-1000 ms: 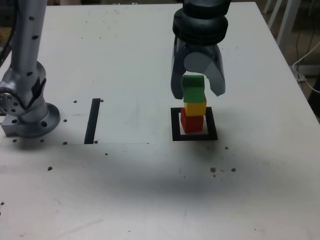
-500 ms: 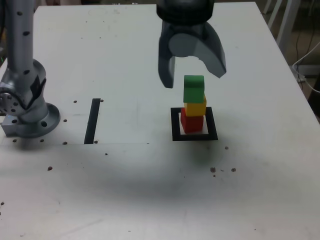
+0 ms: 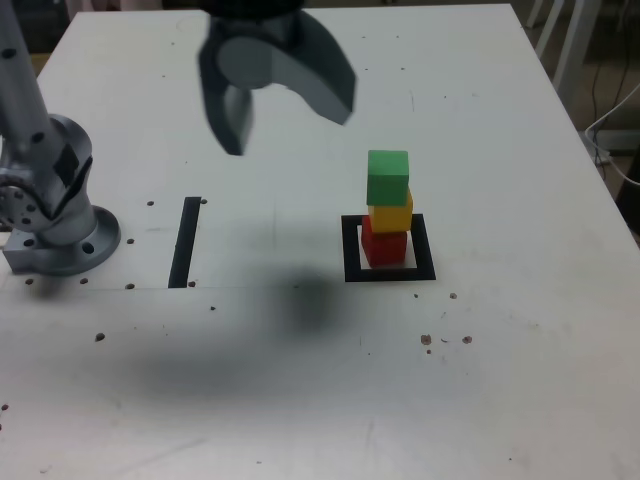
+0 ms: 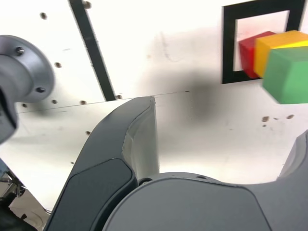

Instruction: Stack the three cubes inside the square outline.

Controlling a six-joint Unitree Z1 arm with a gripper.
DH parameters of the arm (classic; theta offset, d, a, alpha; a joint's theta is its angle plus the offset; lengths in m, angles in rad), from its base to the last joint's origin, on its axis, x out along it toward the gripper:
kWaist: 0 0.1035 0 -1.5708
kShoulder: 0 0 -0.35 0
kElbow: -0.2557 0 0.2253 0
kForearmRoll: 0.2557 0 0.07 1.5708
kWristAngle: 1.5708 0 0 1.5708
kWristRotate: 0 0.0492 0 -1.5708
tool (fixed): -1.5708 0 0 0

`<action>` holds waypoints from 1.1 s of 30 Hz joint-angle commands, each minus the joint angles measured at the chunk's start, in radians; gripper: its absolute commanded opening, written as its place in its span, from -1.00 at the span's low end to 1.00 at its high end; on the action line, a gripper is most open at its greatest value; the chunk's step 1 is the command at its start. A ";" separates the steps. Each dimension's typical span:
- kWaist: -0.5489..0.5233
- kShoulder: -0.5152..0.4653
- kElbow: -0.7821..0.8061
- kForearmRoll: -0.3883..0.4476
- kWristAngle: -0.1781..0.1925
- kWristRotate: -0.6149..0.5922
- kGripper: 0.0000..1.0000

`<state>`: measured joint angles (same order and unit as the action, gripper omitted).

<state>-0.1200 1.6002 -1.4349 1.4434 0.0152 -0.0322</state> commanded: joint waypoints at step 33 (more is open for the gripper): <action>-0.004 -0.115 0.547 -0.361 0.045 -0.026 0.99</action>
<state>-0.1237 1.4786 -0.8895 1.0855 0.0507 -0.0567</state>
